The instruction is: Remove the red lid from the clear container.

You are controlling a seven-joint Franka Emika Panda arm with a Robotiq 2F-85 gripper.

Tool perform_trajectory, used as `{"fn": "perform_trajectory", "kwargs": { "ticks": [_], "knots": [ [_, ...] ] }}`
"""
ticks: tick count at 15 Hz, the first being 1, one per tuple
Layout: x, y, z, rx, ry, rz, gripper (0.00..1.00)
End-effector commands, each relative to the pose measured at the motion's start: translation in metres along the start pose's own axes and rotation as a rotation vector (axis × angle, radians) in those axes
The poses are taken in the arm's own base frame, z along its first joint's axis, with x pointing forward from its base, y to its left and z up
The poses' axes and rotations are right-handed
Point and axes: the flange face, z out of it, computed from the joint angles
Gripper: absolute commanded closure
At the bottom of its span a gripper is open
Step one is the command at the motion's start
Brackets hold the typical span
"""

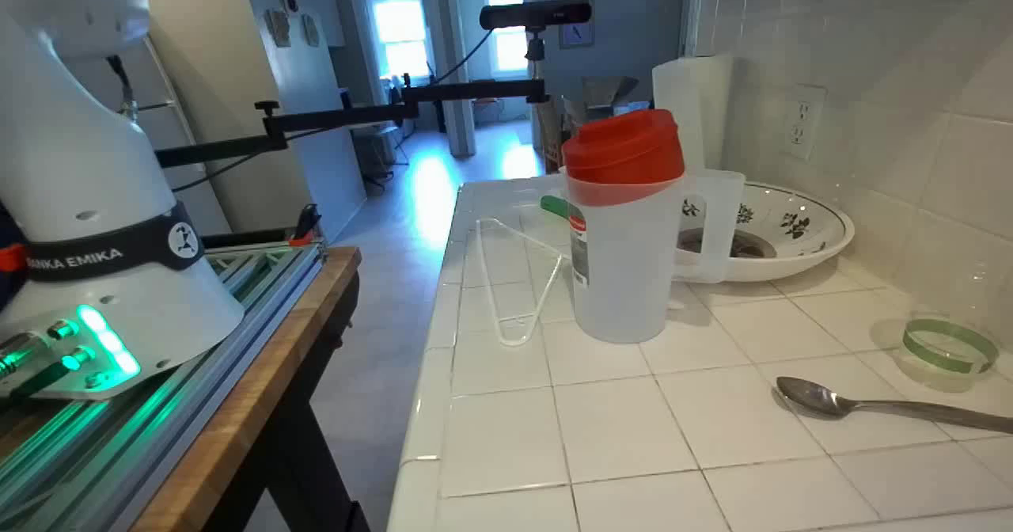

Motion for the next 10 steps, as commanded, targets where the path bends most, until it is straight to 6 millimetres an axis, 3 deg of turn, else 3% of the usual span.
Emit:
{"fn": "perform_trajectory", "kwargs": {
  "ticks": [1, 3, 10],
  "knots": [
    [-0.001, 0.000, -0.013, 0.006, 0.026, 0.000, 0.00],
    [-0.005, 0.001, -0.023, 0.011, 0.050, 0.001, 0.00],
    [-0.005, 0.001, -0.022, 0.010, 0.048, 0.001, 0.00]
  ]
}}
